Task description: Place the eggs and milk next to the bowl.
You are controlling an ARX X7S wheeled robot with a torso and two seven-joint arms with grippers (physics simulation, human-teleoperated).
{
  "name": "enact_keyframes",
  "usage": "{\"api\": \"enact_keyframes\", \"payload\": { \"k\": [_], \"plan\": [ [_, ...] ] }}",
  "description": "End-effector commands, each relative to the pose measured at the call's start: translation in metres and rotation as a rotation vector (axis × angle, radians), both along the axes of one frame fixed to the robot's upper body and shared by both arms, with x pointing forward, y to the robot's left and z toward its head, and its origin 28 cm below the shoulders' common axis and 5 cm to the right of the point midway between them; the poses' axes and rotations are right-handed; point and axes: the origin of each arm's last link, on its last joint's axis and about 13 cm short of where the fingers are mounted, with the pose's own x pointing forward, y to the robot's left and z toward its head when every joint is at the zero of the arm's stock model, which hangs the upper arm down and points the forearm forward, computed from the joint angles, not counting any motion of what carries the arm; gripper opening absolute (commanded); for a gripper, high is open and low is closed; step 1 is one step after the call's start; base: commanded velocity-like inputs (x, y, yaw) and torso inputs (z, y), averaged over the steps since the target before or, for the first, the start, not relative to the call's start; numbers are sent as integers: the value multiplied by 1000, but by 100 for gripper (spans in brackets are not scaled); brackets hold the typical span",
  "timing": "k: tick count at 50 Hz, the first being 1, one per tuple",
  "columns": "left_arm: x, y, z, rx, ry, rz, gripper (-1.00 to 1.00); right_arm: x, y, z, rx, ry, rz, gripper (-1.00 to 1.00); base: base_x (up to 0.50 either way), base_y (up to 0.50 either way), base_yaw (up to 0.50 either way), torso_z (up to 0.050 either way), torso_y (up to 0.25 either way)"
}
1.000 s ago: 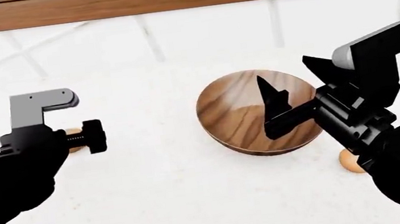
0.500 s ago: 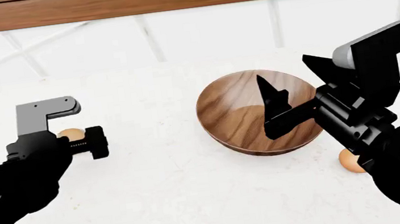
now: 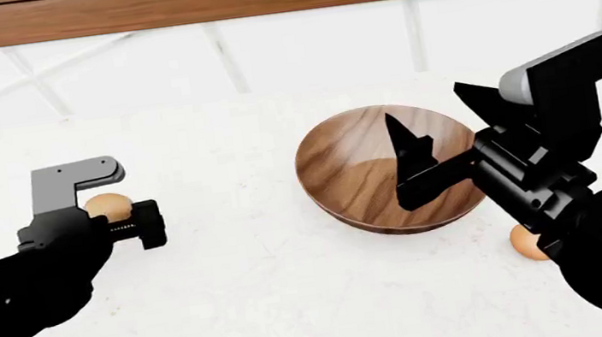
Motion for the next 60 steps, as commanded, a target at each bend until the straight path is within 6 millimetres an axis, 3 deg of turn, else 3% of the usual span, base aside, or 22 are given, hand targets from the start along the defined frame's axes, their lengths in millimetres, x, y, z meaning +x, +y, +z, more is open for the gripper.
{"api": "enact_keyframes", "payload": {
  "k": [1, 2, 23, 38, 60],
  "plan": [
    [0, 2, -5, 1, 12, 2, 100, 0, 0, 0, 1, -1, -2, 100, 0, 0, 0, 0, 0],
    [0, 2, -5, 3, 11, 4, -100, 0, 0, 0, 1, -1, -2, 100, 0, 0, 0, 0, 0],
    [-8, 3, -5, -8, -22, 30, -100, -1, 0, -1, -1, -1, -3, 100, 0, 0, 0, 0, 0],
    [-17, -5, 21, 50, -99, -54, -100, -3, 0, 5, 2, -25, 4, 100, 0, 0, 0, 0, 0],
    [-36, -23, 64, 126, -128, -416, -100, -7, -2, 7, 5, -40, 4, 100, 0, 0, 0, 0, 0]
  ]
}}
